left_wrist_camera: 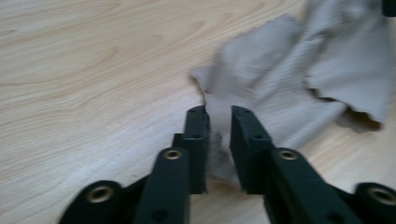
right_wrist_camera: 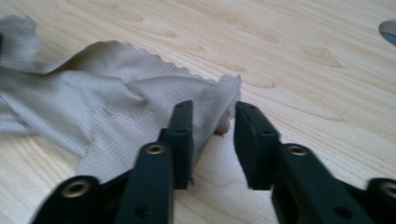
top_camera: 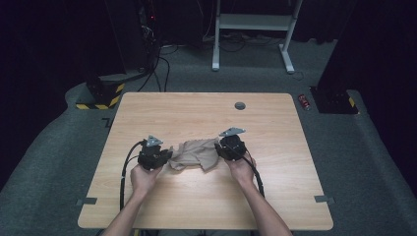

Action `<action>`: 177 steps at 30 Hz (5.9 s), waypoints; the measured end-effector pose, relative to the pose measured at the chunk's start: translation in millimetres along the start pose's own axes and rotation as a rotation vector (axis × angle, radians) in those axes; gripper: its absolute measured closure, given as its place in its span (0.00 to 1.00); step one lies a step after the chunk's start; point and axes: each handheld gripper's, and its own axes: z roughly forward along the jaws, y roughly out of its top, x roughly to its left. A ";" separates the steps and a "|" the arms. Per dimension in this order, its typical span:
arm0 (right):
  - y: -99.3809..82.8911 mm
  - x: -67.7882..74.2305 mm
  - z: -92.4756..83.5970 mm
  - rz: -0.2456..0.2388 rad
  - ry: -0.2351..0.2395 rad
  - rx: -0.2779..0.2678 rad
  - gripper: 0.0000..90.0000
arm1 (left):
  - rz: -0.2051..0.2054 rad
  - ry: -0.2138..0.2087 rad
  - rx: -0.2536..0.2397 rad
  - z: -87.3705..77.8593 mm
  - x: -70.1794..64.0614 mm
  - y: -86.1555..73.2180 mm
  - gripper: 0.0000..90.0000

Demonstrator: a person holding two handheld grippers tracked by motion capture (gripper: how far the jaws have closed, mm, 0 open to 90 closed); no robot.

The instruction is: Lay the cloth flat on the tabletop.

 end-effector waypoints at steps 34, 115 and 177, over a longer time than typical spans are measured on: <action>-29.5 51.6 -14.4 -0.162 0.082 -0.054 0.76 | 0.230 0.039 0.161 10.6 -50.0 -9.8 0.99; -40.6 12.6 -33.6 -0.142 0.117 -0.044 0.97 | 0.292 -0.070 0.128 15.3 -59.9 26.1 1.00; -102.6 -18.0 -78.0 0.059 0.062 -0.033 0.73 | 0.150 -0.027 0.146 18.7 -64.4 -22.6 0.70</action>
